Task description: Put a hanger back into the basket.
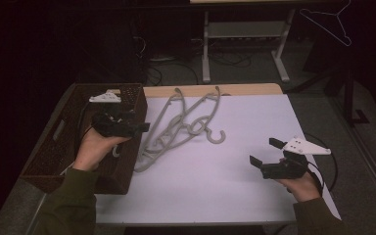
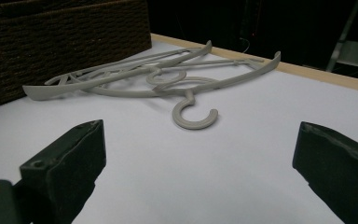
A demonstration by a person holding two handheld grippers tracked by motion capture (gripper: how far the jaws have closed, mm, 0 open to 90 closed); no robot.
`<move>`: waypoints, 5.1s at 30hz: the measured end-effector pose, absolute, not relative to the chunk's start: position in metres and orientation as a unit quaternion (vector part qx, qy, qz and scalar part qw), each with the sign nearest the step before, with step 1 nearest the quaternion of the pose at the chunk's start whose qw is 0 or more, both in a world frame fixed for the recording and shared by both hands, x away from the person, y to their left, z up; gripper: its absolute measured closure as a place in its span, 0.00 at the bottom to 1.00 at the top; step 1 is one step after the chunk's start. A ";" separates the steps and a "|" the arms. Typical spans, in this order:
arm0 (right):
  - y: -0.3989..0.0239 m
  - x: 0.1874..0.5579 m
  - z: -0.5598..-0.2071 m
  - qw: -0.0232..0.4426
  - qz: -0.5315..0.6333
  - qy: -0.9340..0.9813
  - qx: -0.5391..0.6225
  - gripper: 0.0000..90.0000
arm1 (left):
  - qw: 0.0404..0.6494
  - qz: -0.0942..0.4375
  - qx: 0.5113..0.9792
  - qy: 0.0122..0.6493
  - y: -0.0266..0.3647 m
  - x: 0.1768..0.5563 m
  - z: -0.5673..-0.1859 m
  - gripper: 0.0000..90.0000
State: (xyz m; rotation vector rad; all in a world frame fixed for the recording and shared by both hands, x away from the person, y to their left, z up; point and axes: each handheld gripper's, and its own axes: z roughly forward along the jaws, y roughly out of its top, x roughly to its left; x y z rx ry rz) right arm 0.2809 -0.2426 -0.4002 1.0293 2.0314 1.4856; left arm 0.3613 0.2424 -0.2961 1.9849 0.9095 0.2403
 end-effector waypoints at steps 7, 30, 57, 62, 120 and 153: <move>-0.243 0.282 -0.401 0.207 0.535 0.730 0.371 0.02 | 0.454 0.092 0.808 0.364 0.212 0.367 -0.305 0.20; -0.241 0.284 -0.402 0.204 0.537 0.733 0.365 0.03 | 0.397 0.130 0.815 0.402 0.153 0.398 -0.361 0.39; -0.240 0.283 -0.402 0.203 0.536 0.734 0.364 0.03 | 0.315 0.121 0.824 0.455 0.158 0.411 -0.422 0.64; -0.240 0.283 -0.402 0.204 0.535 0.734 0.364 0.03 | 0.313 0.112 0.823 0.461 0.159 0.412 -0.428 0.68; -0.241 0.283 -0.401 0.204 0.536 0.734 0.365 0.03 | 0.360 0.140 0.814 0.434 0.150 0.395 -0.378 0.91; -0.242 0.283 -0.401 0.204 0.538 0.731 0.367 0.03 | 0.416 0.089 0.821 0.381 0.171 0.385 -0.287 0.91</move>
